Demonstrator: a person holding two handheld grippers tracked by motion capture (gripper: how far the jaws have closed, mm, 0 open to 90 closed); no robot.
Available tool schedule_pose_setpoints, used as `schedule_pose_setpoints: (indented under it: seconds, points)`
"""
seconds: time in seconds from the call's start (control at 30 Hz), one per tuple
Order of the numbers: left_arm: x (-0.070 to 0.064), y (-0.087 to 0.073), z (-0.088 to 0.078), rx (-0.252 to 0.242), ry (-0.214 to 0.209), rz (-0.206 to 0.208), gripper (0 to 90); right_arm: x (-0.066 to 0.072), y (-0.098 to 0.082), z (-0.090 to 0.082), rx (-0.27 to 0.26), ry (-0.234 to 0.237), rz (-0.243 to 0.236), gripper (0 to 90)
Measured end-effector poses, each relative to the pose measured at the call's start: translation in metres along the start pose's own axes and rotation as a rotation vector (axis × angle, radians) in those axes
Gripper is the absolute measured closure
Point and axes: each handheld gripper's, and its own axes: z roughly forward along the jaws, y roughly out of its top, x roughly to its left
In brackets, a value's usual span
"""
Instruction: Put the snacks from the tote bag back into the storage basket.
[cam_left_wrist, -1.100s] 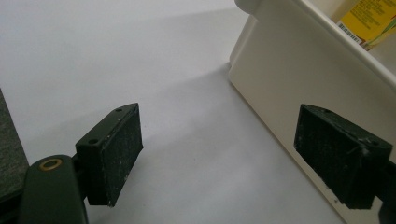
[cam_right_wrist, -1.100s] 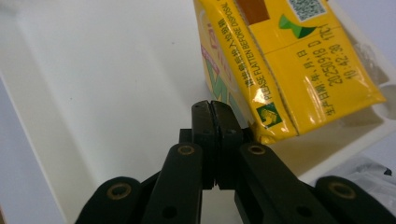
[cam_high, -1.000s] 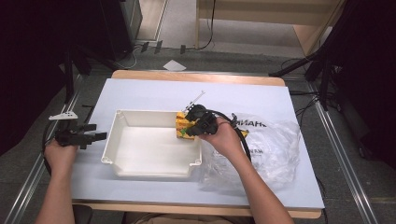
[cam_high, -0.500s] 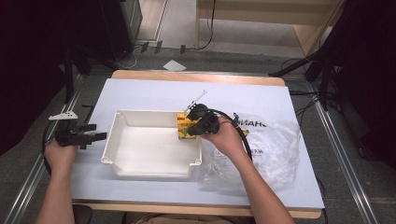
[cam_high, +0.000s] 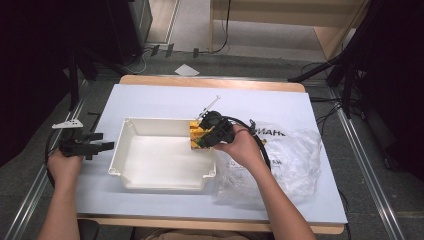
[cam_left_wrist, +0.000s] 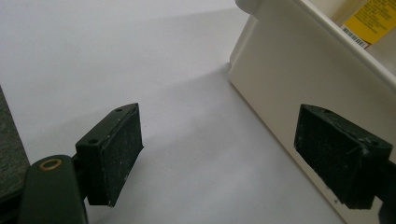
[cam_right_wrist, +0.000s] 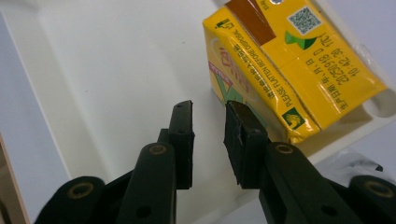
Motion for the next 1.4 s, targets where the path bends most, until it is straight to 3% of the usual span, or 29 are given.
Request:
schedule_pose_setpoints:
  seconds: [0.13, 0.27, 0.47, 0.97, 1.07, 1.4]
  points:
    - [0.000, 0.000, 0.000, 0.000, -0.001, 0.000, 16.3, 0.006, 0.001, -0.006, -0.008, -0.008, -0.031, 65.6]
    - [0.000, 0.000, 0.000, 0.000, -0.001, -0.002, 16.3, 0.009, 0.002, -0.012, -0.029, 0.001, -0.028, 52.8]
    - [0.000, 0.000, 0.000, 0.001, -0.002, -0.002, 16.3, 0.011, 0.003, -0.018, -0.041, 0.020, -0.031, 42.0]
    - [-0.001, 0.000, 0.001, 0.001, -0.001, -0.001, 16.3, 0.003, -0.006, -0.043, -0.074, 0.034, -0.019, 30.5]
    - [-0.001, 0.000, 0.001, 0.003, -0.001, 0.000, 16.3, 0.000, -0.009, -0.046, -0.090, 0.017, -0.044, 28.0]
    - [-0.001, 0.000, 0.001, 0.006, -0.003, 0.001, 16.3, -0.012, -0.018, -0.053, -0.102, 0.015, -0.022, 26.9]
